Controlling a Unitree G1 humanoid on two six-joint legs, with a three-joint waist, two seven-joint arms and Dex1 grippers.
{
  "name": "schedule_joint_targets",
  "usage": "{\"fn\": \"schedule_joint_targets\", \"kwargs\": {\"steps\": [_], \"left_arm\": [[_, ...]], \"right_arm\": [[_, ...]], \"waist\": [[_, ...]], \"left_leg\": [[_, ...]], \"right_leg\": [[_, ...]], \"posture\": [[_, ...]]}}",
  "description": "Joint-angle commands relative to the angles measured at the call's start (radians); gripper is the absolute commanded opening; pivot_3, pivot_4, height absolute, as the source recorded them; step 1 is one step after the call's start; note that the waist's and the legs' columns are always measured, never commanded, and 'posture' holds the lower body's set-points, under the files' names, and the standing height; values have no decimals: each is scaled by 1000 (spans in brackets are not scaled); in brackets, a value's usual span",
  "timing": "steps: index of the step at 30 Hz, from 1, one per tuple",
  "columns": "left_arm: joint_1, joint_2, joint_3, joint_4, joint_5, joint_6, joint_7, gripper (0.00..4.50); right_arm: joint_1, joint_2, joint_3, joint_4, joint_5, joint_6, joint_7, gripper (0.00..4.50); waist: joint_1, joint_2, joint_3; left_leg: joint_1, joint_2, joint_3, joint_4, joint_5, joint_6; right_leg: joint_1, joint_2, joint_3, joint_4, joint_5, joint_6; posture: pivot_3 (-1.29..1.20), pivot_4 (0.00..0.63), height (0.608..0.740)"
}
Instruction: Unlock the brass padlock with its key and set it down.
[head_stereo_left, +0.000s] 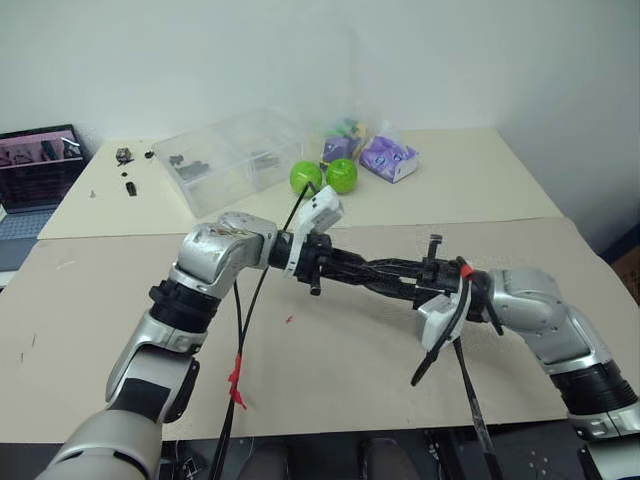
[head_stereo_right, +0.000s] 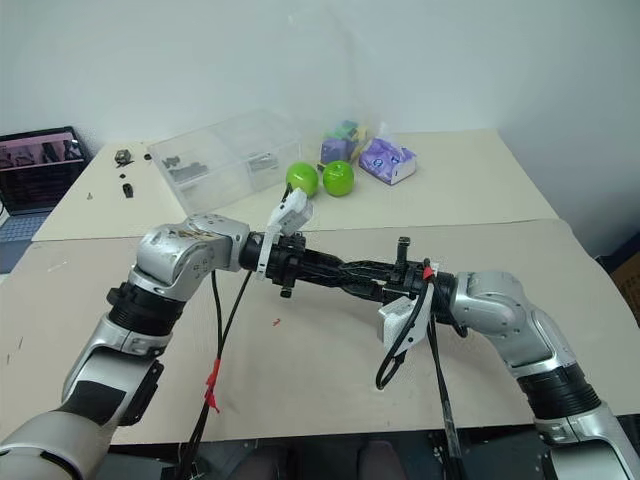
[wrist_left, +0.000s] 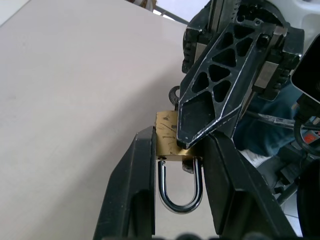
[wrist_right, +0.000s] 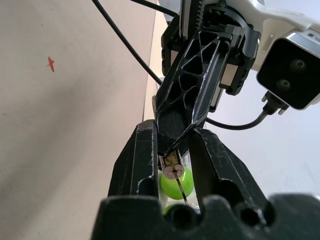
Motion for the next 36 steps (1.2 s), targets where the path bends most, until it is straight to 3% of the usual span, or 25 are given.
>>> {"fn": "schedule_joint_targets", "kwargs": {"steps": [1,11,13,16,36], "left_arm": [[-15,-5,-13,-37,-20,18,-6,833],[-11,-2,-10,-50,-23,24,-3,833],[-11,-4,-11,-50,-23,23,-2,833],[-8,-10,-14,-49,-20,19,2,833],[-30,-1,-25,-45,-17,7,-12,833]], "right_arm": [[-13,1,-22,-23,0,-13,-23,526],[-18,2,-25,-9,8,0,-35,514],[-17,2,-26,-11,17,4,-34,1496],[-17,3,-28,-12,2,5,-40,2449],[-5,-17,-31,24,-20,-26,-54,2449]], "waist": [[0,0,0],[0,0,0],[1,0,0],[1,0,0],[0,0,0]], "left_leg": [[0,0,0,0,0,0],[0,0,1,0,0,0],[0,0,1,0,0,0],[0,0,2,0,0,0],[0,-1,2,0,0,0]], "right_leg": [[0,0,0,0,0,0],[0,0,2,0,0,0],[0,0,2,0,0,0],[0,0,2,0,0,0],[0,0,3,0,0,0]], "posture": [[0,150,740],[0,150,740],[0,150,740],[0,150,740],[0,150,740]]}}
